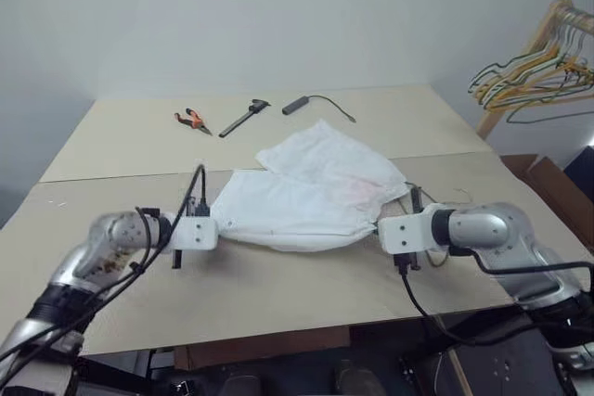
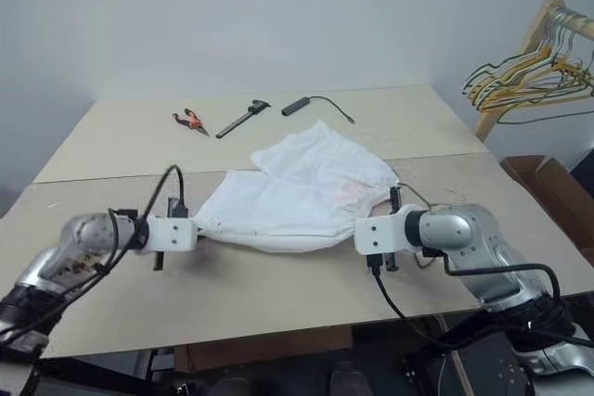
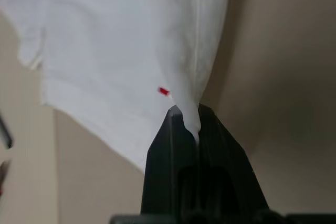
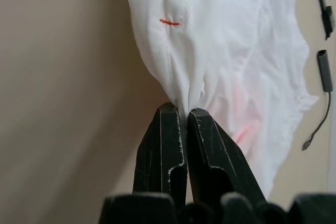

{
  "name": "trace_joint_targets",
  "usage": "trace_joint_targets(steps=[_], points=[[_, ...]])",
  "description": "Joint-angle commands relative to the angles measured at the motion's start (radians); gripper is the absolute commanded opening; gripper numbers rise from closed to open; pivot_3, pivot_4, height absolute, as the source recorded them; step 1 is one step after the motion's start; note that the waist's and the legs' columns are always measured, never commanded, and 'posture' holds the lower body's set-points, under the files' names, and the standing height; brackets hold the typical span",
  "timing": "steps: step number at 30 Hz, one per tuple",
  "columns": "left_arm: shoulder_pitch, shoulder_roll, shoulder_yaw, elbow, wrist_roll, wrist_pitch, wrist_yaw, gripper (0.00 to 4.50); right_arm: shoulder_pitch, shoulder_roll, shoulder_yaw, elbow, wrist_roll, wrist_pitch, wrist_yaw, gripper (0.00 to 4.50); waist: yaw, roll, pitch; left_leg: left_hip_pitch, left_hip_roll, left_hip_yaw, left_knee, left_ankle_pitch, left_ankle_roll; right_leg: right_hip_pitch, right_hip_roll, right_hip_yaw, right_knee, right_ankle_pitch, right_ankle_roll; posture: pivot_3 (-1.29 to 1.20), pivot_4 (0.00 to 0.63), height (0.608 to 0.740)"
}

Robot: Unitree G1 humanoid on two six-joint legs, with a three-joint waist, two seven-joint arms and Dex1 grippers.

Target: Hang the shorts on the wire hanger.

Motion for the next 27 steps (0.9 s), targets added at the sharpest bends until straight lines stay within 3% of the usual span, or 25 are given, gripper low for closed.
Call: trace_joint_targets(steps=[1,4,5,8,11,12,13,17,19,21,25,27], points=[[-0.322,-0.085,0.046,0.289,0.093,0.044,0.313,0.03,-0.322,0.118,0.019,0.323,-0.136,-0.018,-0.225,0.0,-0.008,-0.003,0.002,0.0,0.0,0.0,0.0,0.001,0.001,0.001,0.0,0.0,0.0,0.001,0.0,-0.02,0.0,0.74],[-0.66,-0.153,0.063,0.615,0.147,0.09,0.661,0.03,-0.673,0.275,0.038,0.761,-0.264,-0.005,-0.624,0.0,-0.022,-0.007,0.006,-0.004,-0.001,-0.002,0.002,0.007,0.0,-0.003,0.0,0.0,0.001,0.008,-0.001,-0.01,0.0,0.74],[-0.738,-0.163,0.065,0.694,0.157,0.098,0.752,0.03,-0.751,0.305,0.042,0.872,-0.28,-0.033,-0.727,0.0,-0.025,-0.008,0.006,-0.006,-0.001,-0.002,0.002,0.008,-0.001,-0.007,-0.001,0.0,0.003,0.013,-0.009,-0.01,0.0,0.74],[-0.999,-0.125,0.048,0.855,0.231,0.092,1.137,0.03,-0.978,0.409,-0.035,1.141,-0.227,-0.163,-1.066,0.0,-0.043,-0.008,0.005,-0.017,-0.004,-0.002,-0.008,0.008,-0.002,-0.023,-0.004,0.001,0.007,0.013,-0.008,0.0,0.0,0.74],[-1.129,-0.08,0.042,0.898,0.271,0.02,1.361,0.03,-1.037,0.433,-0.05,1.246,-0.214,-0.317,-1.179,0.0,-0.045,-0.008,0.004,-0.032,-0.006,-0.004,-0.018,0.015,-0.02,-0.047,-0.006,0.001,0.008,0.013,-0.009,0.02,0.0,0.74],[-1.145,-0.071,0.036,0.901,0.279,-0.018,1.382,0.03,-1.038,0.435,-0.052,1.266,-0.207,-0.355,-1.179,0.0,-0.045,-0.008,0.004,-0.035,-0.008,-0.004,-0.021,0.016,-0.021,-0.053,-0.007,0.001,0.009,0.013,-0.009,0.02,0.0,0.74],[-1.131,-0.062,0.047,0.876,0.25,-0.103,1.295,0.03,-1.01,0.422,-0.042,1.277,-0.206,-0.418,-1.152,0.0,-0.043,-0.008,0.003,-0.035,-0.01,-0.003,-0.024,0.016,-0.021,-0.054,-0.008,0.0,0.009,0.013,-0.009,0.03,0.0,0.74],[-0.974,-0.035,0.075,0.73,0.13,-0.335,0.962,0.03,-0.91,0.374,-0.018,1.302,-0.201,-0.593,-1.038,0.0,-0.03,-0.007,0.002,-0.036,-0.016,-0.002,-0.025,0.012,-0.017,-0.051,-0.015,-0.006,0.002,0.012,-0.007,0.05,0.0,0.74],[-0.619,0.02,0.1,0.329,-0.151,-0.293,0.617,0.03,-0.832,0.331,0.015,1.32,-0.222,-0.703,-0.957,0.0,-0.031,-0.005,0.001,-0.039,-0.021,0.0,-0.022,0.011,-0.014,-0.051,-0.021,-0.008,0.0,0.013,-0.004,0.06,0.0,0.74],[-0.285,0.09,0.131,-0.077,-0.388,-0.168,0.414,0.03,-0.773,0.302,0.036,1.335,-0.223,-0.788,-0.863,0.0,-0.047,-0.004,0.001,-0.038,-0.021,0.002,-0.019,0.011,-0.012,-0.05,-0.022,-0.004,0.001,0.013,-0.002,0.06,0.0,0.74],[0.177,0.164,0.237,-0.574,-0.585,0.119,0.332,0.03,-0.685,0.275,0.101,1.34,-0.271,-0.896,-0.773,0.0,-0.073,-0.005,0.002,-0.049,-0.017,-0.002,-0.005,0.009,-0.01,-0.056,-0.019,-0.002,0.003,0.012,0.0,0.08,0.0,0.74],[0.352,0.183,0.287,-0.712,-0.617,0.201,0.296,0.03,-0.635,0.268,0.135,1.338,-0.293,-0.954,-0.721,0.0,-0.082,-0.005,0.002,-0.046,-0.016,-0.007,-0.004,0.01,-0.01,-0.054,-0.018,0.001,0.006,0.012,0.0,0.09,0.0,0.74]])
